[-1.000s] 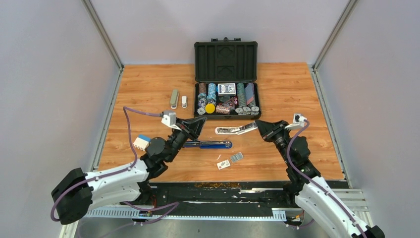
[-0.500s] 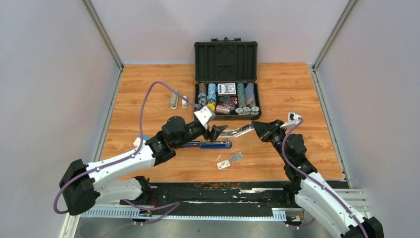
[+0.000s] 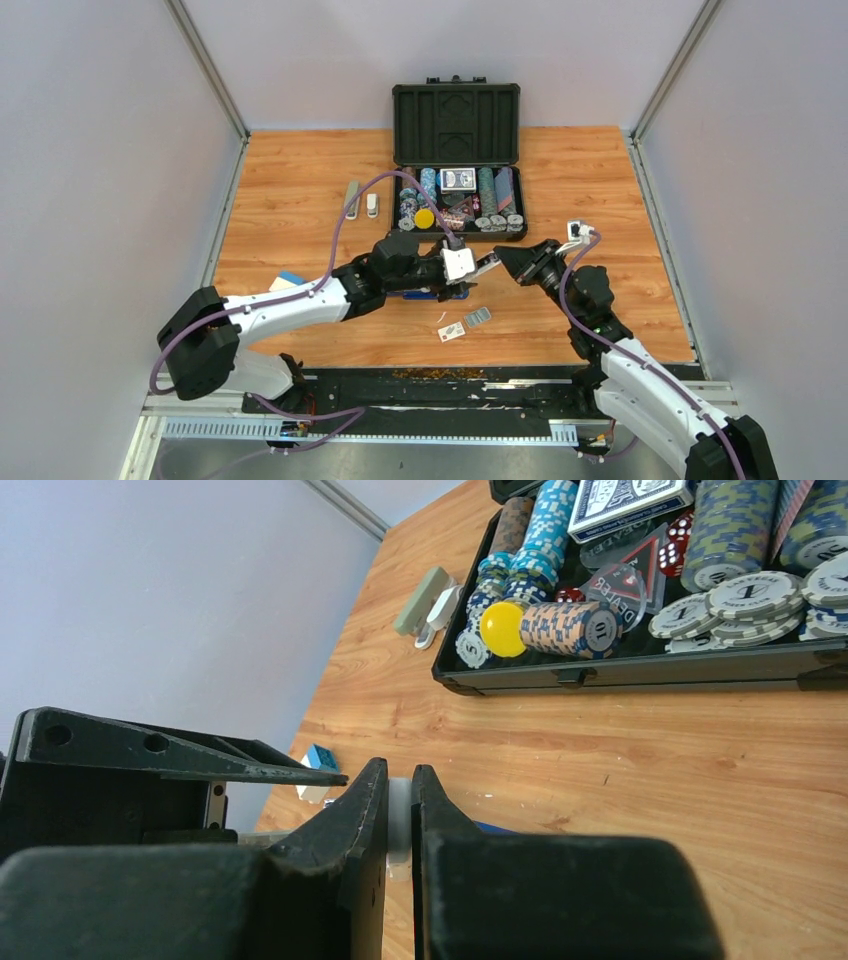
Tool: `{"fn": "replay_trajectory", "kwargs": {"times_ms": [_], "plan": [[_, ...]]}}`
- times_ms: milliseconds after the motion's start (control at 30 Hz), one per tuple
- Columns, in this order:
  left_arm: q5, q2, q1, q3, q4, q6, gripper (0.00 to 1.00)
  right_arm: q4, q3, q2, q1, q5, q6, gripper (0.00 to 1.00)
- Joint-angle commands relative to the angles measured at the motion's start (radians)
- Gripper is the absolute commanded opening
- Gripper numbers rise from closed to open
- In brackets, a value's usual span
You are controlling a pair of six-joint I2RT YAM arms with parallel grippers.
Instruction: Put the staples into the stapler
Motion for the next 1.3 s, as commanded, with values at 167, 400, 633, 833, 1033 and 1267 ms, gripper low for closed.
{"fn": "replay_trajectory", "kwargs": {"times_ms": [167,400,633,833,1033,1267], "plan": [[-0.012,0.08,-0.018,0.099,-0.062,0.116,0.58,0.123,0.0,0.01,0.0,-0.067,0.026,0.0],[-0.028,0.089,-0.029,0.125,-0.126,0.116,0.33,0.126,-0.009,0.004,0.0,-0.075,0.03,0.0],[-0.098,0.043,-0.032,0.168,-0.31,0.097,0.21,0.071,0.002,-0.007,0.0,-0.076,-0.01,0.09],[-0.208,0.005,-0.034,0.222,-0.555,0.049,0.18,-0.115,0.047,-0.052,0.0,-0.06,-0.161,0.52],[-0.287,-0.006,-0.041,0.268,-0.83,0.098,0.2,-0.285,0.069,-0.143,-0.001,0.018,-0.291,0.72],[-0.249,0.029,-0.047,0.256,-1.007,0.168,0.2,-0.363,0.032,-0.26,-0.001,0.123,-0.372,0.85]]}}
